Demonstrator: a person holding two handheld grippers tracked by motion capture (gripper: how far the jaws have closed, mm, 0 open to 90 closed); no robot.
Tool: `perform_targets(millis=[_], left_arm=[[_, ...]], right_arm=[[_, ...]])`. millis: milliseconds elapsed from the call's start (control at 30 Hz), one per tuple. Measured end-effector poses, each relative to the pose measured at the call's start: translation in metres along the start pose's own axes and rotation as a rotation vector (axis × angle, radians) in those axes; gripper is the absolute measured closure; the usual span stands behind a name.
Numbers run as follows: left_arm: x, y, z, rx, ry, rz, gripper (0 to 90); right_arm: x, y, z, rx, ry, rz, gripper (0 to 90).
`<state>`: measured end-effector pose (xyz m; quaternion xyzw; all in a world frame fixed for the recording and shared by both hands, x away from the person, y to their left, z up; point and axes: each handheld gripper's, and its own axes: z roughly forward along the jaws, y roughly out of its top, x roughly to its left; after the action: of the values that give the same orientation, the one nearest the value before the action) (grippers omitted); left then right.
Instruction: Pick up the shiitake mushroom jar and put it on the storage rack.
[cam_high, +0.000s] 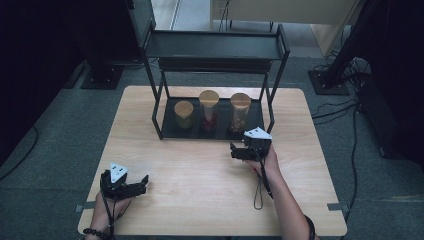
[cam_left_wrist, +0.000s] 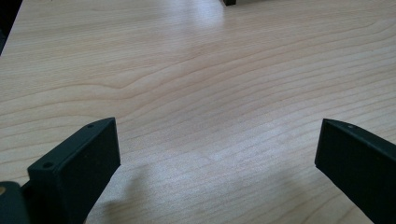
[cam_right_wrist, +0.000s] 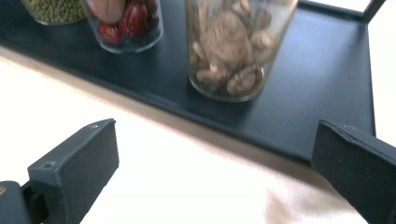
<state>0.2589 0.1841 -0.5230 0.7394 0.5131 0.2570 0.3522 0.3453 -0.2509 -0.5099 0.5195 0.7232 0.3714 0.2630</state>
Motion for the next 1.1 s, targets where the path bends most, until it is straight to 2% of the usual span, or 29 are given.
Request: perform_targets(millis=[333,433,700,900,1100], left_arm=[[0.001,-0.001,-0.001,-0.006,0.010,-0.015,0.2],[0.001,-0.001,-0.001,-0.004,0.013,-0.020,0.3],[0.002,-0.001,-0.002,-0.021,0.017,-0.036,0.3],[0.002,-0.001,-0.001,-0.003,0.009,-0.021,0.3],[0.001,0.000,0.000,0.005,0.006,-0.012,0.3]], right_arm=[[-0.008,-0.021,-0.013,-0.016,-0.010,0.024,0.9],[-0.008,-0.026,-0.018,-0.016,-0.014,0.013,0.9],[-0.009,-0.036,-0.028,-0.036,-0.023,0.023,1.0],[-0.011,-0.041,-0.035,-0.034,-0.046,-0.016,1.1],[-0.022,-0.048,-0.045,-0.051,-0.072,0.004,1.2]])
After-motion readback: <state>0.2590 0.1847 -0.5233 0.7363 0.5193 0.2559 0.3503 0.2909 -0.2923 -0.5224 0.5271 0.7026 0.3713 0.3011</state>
